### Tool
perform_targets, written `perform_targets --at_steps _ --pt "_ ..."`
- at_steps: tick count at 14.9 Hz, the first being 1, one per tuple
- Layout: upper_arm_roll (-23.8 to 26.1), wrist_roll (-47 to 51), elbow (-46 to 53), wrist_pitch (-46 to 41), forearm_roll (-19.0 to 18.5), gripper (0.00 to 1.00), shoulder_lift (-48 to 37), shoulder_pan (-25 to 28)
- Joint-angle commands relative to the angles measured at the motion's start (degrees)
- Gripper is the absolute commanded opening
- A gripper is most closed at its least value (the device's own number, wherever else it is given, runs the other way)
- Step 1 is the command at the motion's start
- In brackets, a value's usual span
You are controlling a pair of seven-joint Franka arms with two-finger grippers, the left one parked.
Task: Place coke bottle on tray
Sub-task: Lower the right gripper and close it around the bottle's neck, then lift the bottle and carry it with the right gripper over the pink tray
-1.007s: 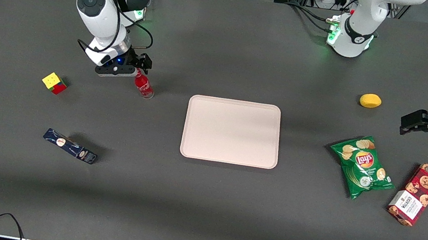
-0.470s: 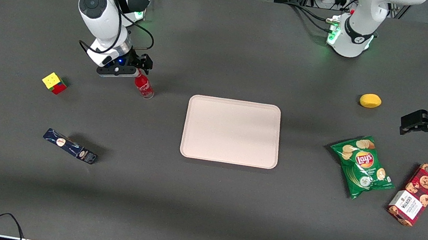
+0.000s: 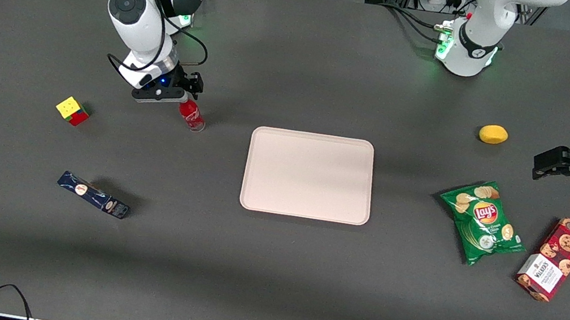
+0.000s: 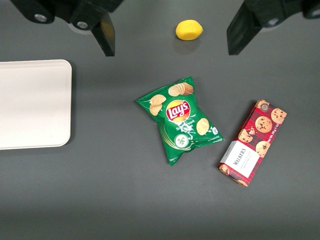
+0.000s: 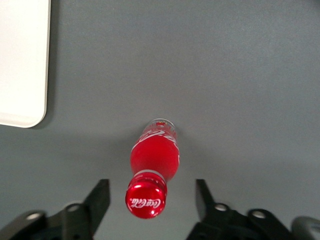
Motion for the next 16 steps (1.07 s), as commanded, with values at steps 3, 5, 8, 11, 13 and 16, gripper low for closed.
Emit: perform_targets --at_steps 3,5,8,11,13,16 --pt "0.43 0.41 -0.1 1.47 1.38 0.63 0.26 -0.13" --pt "0.43 0.5 -0.1 1.73 1.47 0.56 0.35 -0.13" --pt "0.43 0.5 -0.1 1.73 1.47 0.44 0.61 -0.13" --pt "0.51 0.5 -0.1 1.91 1.47 0.21 0.61 -0.13" --pt "0.43 0.5 -0.01 1.74 1.47 0.06 0.44 -0.13" --pt "0.51 0.59 0.43 1.3 1.38 0.0 0.26 -0.13"
